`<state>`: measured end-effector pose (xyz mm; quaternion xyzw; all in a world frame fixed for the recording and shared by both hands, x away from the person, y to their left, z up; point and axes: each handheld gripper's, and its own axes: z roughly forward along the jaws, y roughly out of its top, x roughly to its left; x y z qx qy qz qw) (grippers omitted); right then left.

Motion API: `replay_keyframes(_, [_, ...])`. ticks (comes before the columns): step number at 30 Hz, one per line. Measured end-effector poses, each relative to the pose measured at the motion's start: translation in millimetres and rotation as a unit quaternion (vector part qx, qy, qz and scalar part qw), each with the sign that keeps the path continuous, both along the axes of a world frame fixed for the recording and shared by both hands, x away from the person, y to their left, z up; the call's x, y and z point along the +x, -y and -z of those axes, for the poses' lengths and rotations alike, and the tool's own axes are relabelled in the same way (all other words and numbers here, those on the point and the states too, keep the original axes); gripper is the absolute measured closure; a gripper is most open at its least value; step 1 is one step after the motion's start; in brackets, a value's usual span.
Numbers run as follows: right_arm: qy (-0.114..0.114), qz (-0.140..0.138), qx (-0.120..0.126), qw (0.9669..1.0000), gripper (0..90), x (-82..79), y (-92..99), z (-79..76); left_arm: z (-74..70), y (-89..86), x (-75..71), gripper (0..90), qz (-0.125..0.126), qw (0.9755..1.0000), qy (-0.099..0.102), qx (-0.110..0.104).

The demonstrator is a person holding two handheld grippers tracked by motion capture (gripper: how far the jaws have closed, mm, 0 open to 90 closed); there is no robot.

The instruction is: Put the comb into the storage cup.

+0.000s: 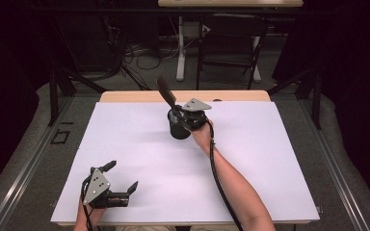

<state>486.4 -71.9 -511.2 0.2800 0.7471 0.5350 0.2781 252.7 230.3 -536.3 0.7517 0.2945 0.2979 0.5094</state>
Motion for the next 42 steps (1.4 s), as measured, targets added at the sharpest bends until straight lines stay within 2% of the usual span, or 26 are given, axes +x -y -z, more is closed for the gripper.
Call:
replay_keyframes(6, [-0.017, 0.000, -0.011, 0.9998, 71.3, -0.6, 0.4, 1.4, -0.2, -0.6, -0.2, 1.7, -0.001, 1.0000, 0.000, 0.000])
replay_keyframes(13, [-0.045, -0.014, -0.034, 0.9983, 43.7, -9.2, 2.2, -9.1, -0.3, -0.5, -0.3, 1.7, -0.001, 1.0000, 0.000, 0.000])
replay_keyframes(17, [-0.067, -0.031, -0.037, 0.9965, 32.6, -13.8, 5.3, -14.6, -0.1, 0.0, 0.1, 1.8, 0.000, 1.0000, 0.000, 0.001])
replay_keyframes(20, [-0.083, -0.037, -0.042, 0.9950, 28.1, -16.8, 8.2, -18.4, 0.0, 0.1, 0.0, 1.8, 0.000, 1.0000, 0.000, 0.000])
replay_keyframes(24, [-0.094, -0.045, -0.035, 0.9939, 21.9, -19.8, 14.3, -22.9, -0.1, -0.5, 0.0, 1.8, -0.002, 1.0000, -0.001, -0.002])
replay_keyframes(28, [-0.106, -0.050, -0.038, 0.9924, 15.4, -24.1, 19.0, -26.3, -0.2, -0.1, 0.1, 1.8, 0.000, 1.0000, -0.001, 0.000])
replay_keyframes(42, [-0.131, -0.068, -0.049, 0.9879, 4.2, -41.5, 30.7, -28.6, -1.0, 0.5, -1.1, 1.8, -0.001, 1.0000, 0.001, 0.001])
